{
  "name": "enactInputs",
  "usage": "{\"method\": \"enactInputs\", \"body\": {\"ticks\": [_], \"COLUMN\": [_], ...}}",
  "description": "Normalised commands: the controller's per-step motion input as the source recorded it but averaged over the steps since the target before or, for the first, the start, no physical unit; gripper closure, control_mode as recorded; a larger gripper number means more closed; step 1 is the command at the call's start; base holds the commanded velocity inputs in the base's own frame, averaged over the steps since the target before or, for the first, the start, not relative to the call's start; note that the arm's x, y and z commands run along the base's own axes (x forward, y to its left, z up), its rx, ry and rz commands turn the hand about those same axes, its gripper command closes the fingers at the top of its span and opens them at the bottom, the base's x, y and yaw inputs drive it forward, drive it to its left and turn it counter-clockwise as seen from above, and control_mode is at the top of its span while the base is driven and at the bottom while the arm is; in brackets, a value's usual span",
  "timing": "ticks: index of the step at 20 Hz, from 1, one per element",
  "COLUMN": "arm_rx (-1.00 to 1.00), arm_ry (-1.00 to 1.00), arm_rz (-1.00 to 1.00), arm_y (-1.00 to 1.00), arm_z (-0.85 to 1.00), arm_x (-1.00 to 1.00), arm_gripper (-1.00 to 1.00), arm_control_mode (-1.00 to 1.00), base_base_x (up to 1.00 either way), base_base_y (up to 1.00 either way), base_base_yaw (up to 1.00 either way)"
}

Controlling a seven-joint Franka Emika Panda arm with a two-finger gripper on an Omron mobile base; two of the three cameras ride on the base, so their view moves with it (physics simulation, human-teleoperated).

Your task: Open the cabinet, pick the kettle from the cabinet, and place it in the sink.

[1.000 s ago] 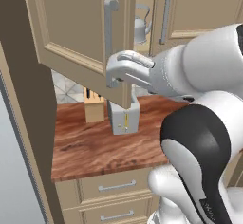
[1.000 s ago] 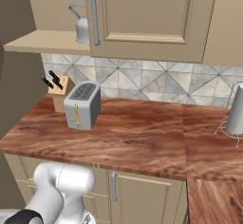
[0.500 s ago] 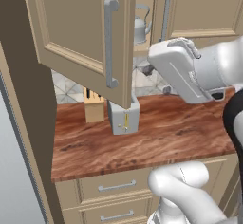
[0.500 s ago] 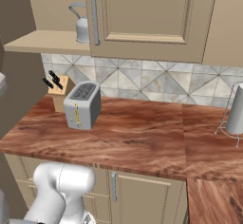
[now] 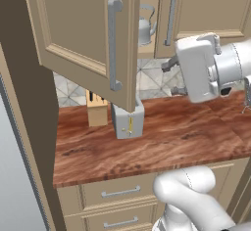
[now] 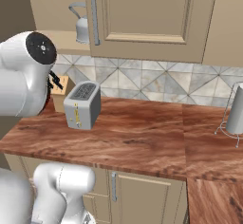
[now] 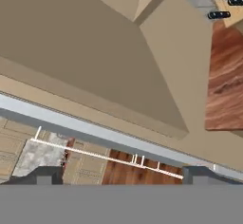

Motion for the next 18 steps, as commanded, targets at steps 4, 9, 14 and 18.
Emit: {"method": "enactInputs", "body": {"ticks": [4, 9, 14, 18], "arm_rx": [0.22, 0.21, 0.16, 0.09], "arm_ry": [0.11, 0.03, 0.06, 0.05], "arm_rz": [0.28, 0.28, 0.27, 0.16], "arm_y": [-0.08, 0.04, 0.16, 0.33], "arm_z": [0.00, -0.03, -0.04, -0.04], "arm_x": [0.33, 0.53, 0.56, 0.57], "arm_gripper": [-1.00, -1.00, -1.00, -1.00], "arm_control_mode": [-1.00, -1.00, -1.00, -1.00], "base_base_x": [0.00, 0.00, 0.00, 0.00], "base_base_y": [0.00, 0.00, 0.00, 0.00], "base_base_yaw": [0.00, 0.00, 0.00, 0.00]}}
